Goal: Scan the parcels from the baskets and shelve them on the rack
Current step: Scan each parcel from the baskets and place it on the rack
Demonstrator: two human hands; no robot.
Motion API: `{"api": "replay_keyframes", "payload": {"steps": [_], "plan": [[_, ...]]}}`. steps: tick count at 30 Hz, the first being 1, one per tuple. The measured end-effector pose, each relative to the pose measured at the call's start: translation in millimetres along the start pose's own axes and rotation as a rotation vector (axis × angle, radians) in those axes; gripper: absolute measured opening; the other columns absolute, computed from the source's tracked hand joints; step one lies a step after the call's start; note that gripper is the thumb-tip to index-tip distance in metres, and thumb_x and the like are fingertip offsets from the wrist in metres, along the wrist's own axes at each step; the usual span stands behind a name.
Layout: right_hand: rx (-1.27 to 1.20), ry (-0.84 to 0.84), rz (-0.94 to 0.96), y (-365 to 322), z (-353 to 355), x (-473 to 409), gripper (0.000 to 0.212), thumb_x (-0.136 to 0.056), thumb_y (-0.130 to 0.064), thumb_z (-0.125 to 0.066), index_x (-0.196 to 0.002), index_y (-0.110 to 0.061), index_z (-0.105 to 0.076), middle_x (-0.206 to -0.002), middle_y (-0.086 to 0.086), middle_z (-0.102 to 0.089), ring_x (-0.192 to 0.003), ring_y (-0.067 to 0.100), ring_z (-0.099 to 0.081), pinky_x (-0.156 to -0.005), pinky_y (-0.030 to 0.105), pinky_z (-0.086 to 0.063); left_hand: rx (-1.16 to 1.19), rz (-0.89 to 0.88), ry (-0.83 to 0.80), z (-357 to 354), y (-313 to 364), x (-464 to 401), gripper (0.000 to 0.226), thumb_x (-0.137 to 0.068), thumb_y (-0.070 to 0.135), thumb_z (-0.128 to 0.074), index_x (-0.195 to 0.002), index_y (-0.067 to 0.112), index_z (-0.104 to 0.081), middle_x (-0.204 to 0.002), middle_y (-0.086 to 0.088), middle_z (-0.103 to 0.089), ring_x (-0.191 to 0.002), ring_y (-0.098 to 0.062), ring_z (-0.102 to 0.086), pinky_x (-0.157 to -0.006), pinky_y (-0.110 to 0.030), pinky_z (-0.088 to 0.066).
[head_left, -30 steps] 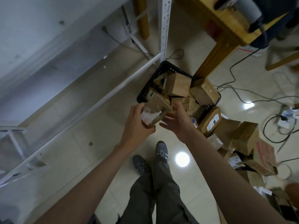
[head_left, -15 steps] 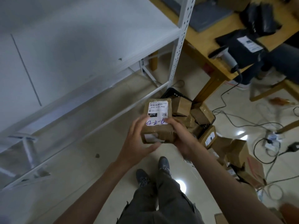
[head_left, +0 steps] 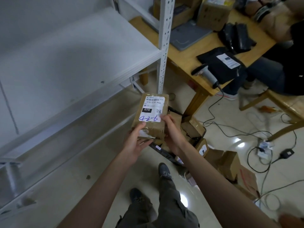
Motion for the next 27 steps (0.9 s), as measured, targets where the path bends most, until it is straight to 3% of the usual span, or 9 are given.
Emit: {"api": "replay_keyframes", "payload": {"steps": [2,4,7,11,16,19,23,27], "plan": [[0.108,0.054,0.026,-23,16,-13,0.047,-0.096,-0.052,-0.056,-0.136,-0.027,-0.049,-0.126,0.007,-0.068,-0.107,0.025,-0.069,-0.072,0.034,-0.059,0.01,0.019,0.003,-18,0,-12,0.044,-0.09,0.023,-0.072,-0.131,0.01,-0.06,-0.123,-0.016,-0.068,-0.114,-0.032,-0.067,-0.098,-0.045,-0.056],[0.174,0.16,0.087,-49,38,-32,0.038,-0.101,-0.047,-0.053,-0.133,-0.027,-0.05,-0.129,0.005,-0.062,-0.107,0.022,-0.065,-0.081,0.035,-0.059,0.008,0.031,0.002,-36,1,-25,0.039,-0.089,0.023,-0.072,-0.126,0.011,-0.062,-0.117,-0.014,-0.068,-0.109,-0.03,-0.067,-0.099,-0.045,-0.055],[0.298,0.351,0.178,-85,79,-69,0.051,-0.102,-0.034,-0.057,-0.148,-0.019,-0.039,-0.142,0.006,-0.051,-0.123,0.024,-0.056,-0.105,0.044,-0.05,-0.039,0.035,-0.035,-58,-2,-46,0.027,-0.089,0.024,-0.071,-0.115,0.015,-0.067,-0.106,-0.009,-0.072,-0.1,-0.025,-0.07,-0.097,-0.043,-0.056],[0.425,0.544,0.312,-137,129,-124,0.051,-0.099,-0.02,-0.061,-0.146,-0.014,-0.04,-0.145,0.009,-0.048,-0.131,0.023,-0.05,-0.111,0.041,-0.044,-0.096,0.035,-0.072,-81,-8,-75,0.026,-0.089,0.026,-0.07,-0.114,0.02,-0.069,-0.102,-0.006,-0.077,-0.094,-0.02,-0.074,-0.088,-0.04,-0.06],[0.839,0.742,0.366,-184,174,-193,0.059,-0.094,-0.017,-0.067,-0.146,-0.012,-0.041,-0.152,0.01,-0.035,-0.138,0.03,-0.04,-0.116,0.045,-0.038,-0.127,0.044,-0.09,-95,-12,-106,0.041,-0.074,0.034,-0.076,-0.113,0.023,-0.072,-0.107,-0.003,-0.077,-0.096,-0.017,-0.075,-0.081,-0.035,-0.062],[1.087,0.767,0.298,-192,186,-224,0.063,-0.093,-0.012,-0.064,-0.149,-0.011,-0.036,-0.154,0.013,-0.033,-0.143,0.034,-0.033,-0.12,0.048,-0.029,-0.139,0.055,-0.081,-95,-17,-119,0.043,-0.076,0.036,-0.075,-0.118,0.025,-0.07,-0.112,-0.001,-0.076,-0.099,-0.017,-0.074,-0.083,-0.034,-0.062],[1.194,0.797,0.29,-195,191,-252,0.063,-0.09,-0.001,-0.058,-0.148,-0.013,-0.036,-0.149,0.013,-0.04,-0.14,0.036,-0.036,-0.12,0.048,-0.025,-0.103,0.07,-0.005,-93,-21,-127,0.054,-0.077,0.034,-0.074,-0.128,0.02,-0.064,-0.114,-0.003,-0.076,-0.1,-0.017,-0.074,-0.096,-0.04,-0.057],[1.224,0.812,0.296,-203,192,-272,0.058,-0.088,0.005,-0.057,-0.141,-0.014,-0.043,-0.144,0.014,-0.046,-0.136,0.037,-0.04,-0.115,0.049,-0.028,-0.055,0.072,0.064,-90,-19,-130,0.035,-0.091,0.025,-0.068,-0.125,0.018,-0.065,-0.108,-0.004,-0.077,-0.094,-0.017,-0.075,-0.098,-0.043,-0.055]]}}
Point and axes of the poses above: each hand's wrist, its own x-axis away from the middle knuckle, its own z-axis out of the back of the hand, y = z × x, the point moved 1 cm from there along -x, towards the middle knuckle
